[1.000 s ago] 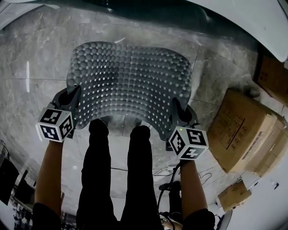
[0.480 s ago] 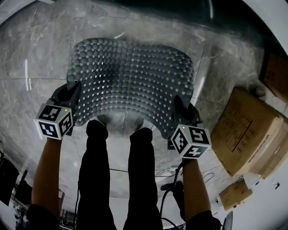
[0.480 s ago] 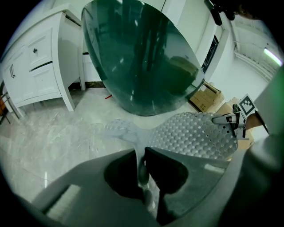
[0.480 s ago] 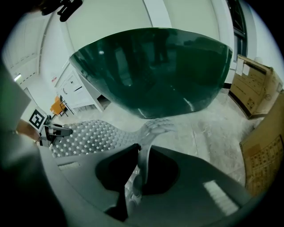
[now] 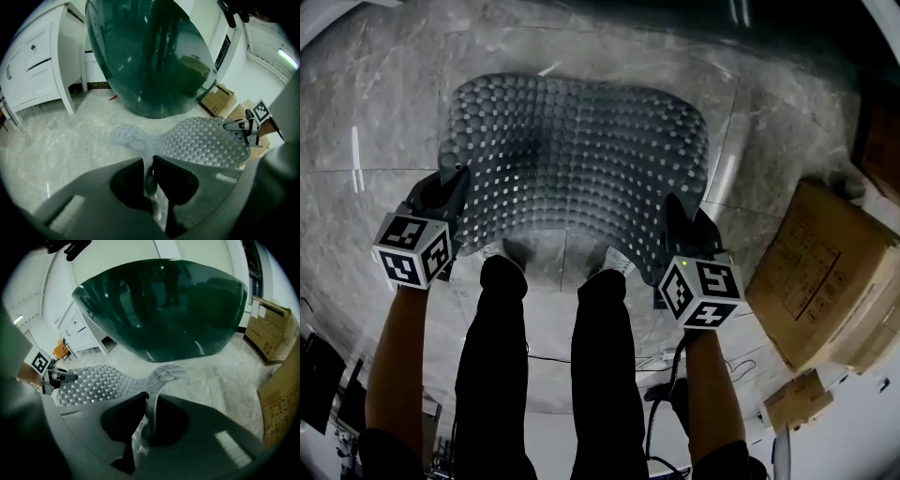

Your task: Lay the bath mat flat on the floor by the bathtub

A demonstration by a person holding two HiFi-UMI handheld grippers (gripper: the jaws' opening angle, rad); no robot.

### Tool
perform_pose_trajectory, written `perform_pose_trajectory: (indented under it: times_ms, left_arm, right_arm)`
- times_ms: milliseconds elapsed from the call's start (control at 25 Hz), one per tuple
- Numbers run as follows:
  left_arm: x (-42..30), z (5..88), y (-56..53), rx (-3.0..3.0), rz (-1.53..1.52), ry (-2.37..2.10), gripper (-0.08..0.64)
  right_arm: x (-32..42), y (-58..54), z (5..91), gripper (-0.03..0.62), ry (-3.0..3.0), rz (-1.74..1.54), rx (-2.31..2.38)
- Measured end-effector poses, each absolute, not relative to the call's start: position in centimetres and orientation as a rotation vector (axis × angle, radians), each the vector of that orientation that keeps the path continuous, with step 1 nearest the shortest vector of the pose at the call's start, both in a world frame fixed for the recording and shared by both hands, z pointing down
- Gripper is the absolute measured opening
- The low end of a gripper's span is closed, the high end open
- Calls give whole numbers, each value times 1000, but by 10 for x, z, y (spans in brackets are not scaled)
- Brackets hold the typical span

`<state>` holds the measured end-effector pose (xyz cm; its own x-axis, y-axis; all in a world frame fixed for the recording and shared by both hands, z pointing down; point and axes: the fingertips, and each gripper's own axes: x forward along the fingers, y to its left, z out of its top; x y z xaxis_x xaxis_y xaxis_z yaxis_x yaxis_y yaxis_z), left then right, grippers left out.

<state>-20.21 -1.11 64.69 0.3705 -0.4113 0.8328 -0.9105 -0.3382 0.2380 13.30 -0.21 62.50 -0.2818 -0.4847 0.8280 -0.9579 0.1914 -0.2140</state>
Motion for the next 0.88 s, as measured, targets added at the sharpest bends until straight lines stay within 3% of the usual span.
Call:
perform_pose_trajectory:
  times_ms: [880]
  left_arm:
    - [-223,700,-3,1899,949,-1125,20]
  right_arm:
    - [142,4,685,49,-1846,949,1305]
